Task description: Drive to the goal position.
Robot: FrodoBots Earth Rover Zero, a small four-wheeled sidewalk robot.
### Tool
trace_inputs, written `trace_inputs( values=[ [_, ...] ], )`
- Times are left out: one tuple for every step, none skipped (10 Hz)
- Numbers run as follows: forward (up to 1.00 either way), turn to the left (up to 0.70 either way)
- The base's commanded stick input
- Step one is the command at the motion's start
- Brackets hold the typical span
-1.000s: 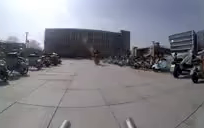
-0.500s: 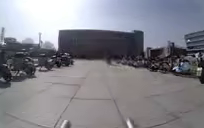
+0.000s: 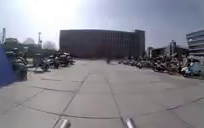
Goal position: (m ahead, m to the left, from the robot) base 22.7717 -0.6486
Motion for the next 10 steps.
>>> trace_inputs(
  values=[
    [1.00, 0.00],
    [1.00, 0.00],
    [1.00, 0.00],
    [1.00, 0.00],
    [1.00, 0.00],
    [1.00, 0.00],
    [1.00, 0.00],
    [1.00, 0.00],
    [1.00, 0.00],
    [1.00, 0.00]
  ],
)
